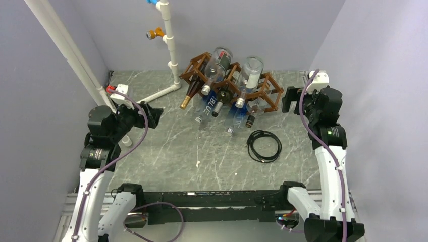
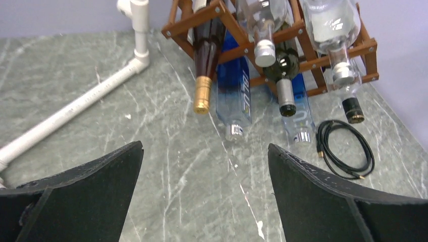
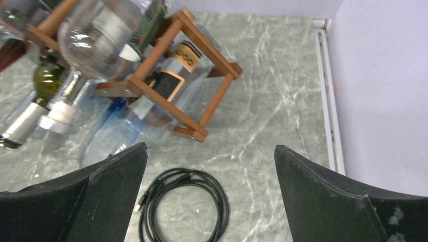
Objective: Take the wine bottle off the wine rack
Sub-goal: Pick up the wine bottle from the wine rack.
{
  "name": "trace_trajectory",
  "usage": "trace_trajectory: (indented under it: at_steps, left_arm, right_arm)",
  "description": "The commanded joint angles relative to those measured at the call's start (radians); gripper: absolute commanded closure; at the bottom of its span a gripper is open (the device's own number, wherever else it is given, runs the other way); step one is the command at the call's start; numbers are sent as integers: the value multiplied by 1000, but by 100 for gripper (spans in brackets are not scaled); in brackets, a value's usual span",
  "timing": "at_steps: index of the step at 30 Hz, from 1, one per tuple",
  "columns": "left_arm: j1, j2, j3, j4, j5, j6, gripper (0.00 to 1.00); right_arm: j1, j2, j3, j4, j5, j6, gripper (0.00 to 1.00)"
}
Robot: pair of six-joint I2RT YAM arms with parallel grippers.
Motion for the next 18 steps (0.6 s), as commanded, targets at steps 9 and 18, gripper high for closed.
trace_trajectory:
  at_steps: [9,18]
  left_arm:
    - [-137,1,50,-85,-75,46,1]
    - [-156,3,41,-70,-62,25,1]
  right_arm:
    - [-131,-32,14,-85,-33,-93,0]
    - [-154,-42,-43,-124,-116,-331,0]
